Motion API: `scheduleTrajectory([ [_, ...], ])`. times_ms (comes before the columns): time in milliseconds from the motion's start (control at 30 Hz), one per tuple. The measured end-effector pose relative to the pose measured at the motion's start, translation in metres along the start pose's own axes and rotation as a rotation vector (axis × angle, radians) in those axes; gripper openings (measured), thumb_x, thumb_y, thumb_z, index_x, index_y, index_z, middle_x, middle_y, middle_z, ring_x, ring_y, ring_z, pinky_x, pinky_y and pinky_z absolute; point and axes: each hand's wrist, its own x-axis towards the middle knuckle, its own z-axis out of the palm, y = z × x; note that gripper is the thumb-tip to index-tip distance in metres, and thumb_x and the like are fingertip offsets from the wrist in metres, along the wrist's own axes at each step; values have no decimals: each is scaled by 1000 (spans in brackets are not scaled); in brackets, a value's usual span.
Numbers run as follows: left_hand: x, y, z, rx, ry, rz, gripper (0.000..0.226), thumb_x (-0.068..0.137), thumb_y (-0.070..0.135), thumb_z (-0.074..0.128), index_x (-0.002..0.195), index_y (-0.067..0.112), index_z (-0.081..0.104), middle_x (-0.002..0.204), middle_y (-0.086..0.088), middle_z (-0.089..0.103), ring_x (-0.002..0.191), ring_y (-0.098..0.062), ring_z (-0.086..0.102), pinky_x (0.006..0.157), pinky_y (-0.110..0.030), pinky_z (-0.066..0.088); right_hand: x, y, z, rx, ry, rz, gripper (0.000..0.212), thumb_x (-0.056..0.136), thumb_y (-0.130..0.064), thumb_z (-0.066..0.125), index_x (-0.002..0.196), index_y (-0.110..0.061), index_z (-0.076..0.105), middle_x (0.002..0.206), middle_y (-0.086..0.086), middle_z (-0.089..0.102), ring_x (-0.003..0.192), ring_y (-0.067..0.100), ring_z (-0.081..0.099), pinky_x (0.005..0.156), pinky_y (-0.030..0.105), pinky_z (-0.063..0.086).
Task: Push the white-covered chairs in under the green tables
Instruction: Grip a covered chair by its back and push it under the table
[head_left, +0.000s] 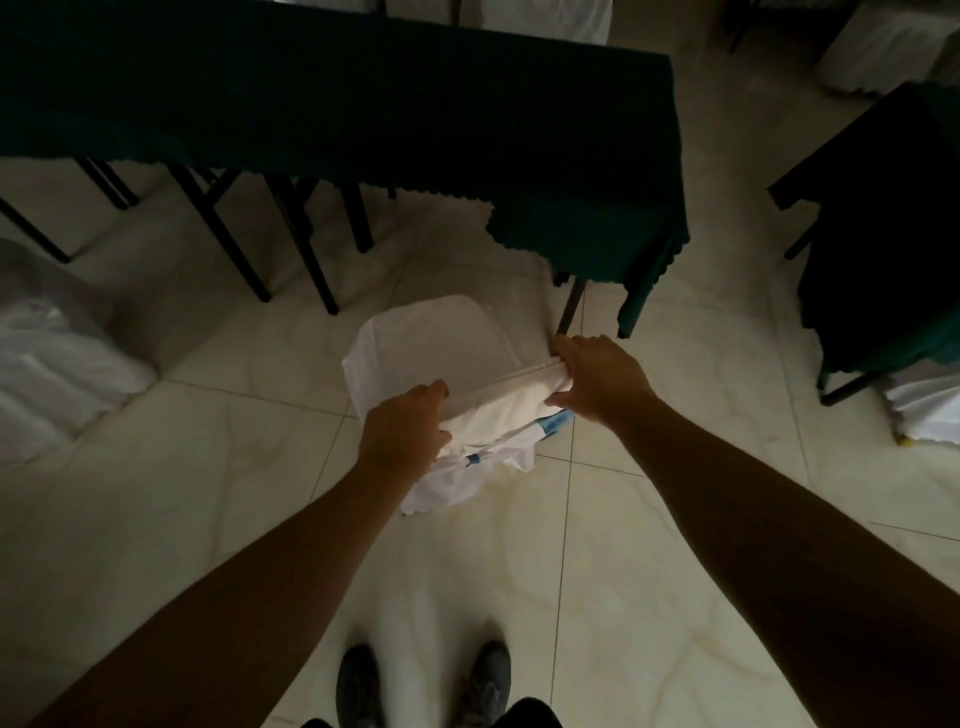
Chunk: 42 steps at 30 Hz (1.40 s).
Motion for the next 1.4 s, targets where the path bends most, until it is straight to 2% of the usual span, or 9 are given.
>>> scheduleTrajectory([
  [167,7,-8,-6,106,-13,69,33,78,37,73,100,20,55,82,1,64,65,-21,63,50,-25,36,16,-4,-5,-148,5,-83,56,63,-55,84,103,-28,55,84,-5,65,68,17,59,66,34,51],
  [333,25,-32,-19,57,-29,51,46,83,37,70,123,19,56,105,-5,66,90,-27,64,72,-34,51,37,-19,-19,-120,-21,-174,48,71,-53,78,103,-30,51,80,-6,56,66,15,48,65,30,41],
  [433,44,-52,-33,81,-20,39,58,83,40,70,134,21,51,117,-5,65,101,-27,62,80,-34,47,55,-31,-25,-95,15,-186,49,72,-53,78,106,-28,53,81,-5,55,66,14,46,65,28,36],
  [633,102,-84,-62,194,-32,141,55,82,40,68,132,25,51,119,-3,64,102,-25,61,79,-32,45,90,-46,-25,-15,61,-90,49,71,-54,80,105,-27,57,88,-3,66,67,13,47,66,27,38],
  [767,142,-101,-73,208,-58,228,46,81,30,67,125,24,55,112,-3,65,96,-25,61,68,-29,40,116,-50,-19,-25,104,-13,51,68,-59,79,104,-27,59,84,-3,68,65,14,52,63,29,42],
  [933,220,-154,-88,173,-75,365,48,79,27,69,125,20,56,109,-3,65,95,-25,61,69,-30,43,182,-75,-18,-84,113,121,53,62,-67,75,99,-32,58,75,-7,64,58,12,47,59,28,41],
  [1033,267,-182,-99,186,-92,435,48,77,27,69,122,21,56,109,-3,66,95,-25,61,75,-35,51,219,-91,-24,-74,92,192,48,61,-67,74,89,-38,46,69,-10,57,57,12,49,57,27,40],
  [1100,295,-198,-103,209,-69,473,46,76,29,70,119,23,58,107,-2,66,93,-25,62,72,-32,48,241,-99,-26,-67,83,226,50,62,-68,73,87,-39,42,68,-11,52,59,13,49,58,28,40],
  [1400,392,-234,-112,156,-33,508,30,74,29,75,100,23,62,97,-4,67,87,-25,62,68,-29,41,328,-104,-40,-39,53,281,48,64,-65,75,94,-34,54,71,-12,50,64,13,51,62,28,39],
])
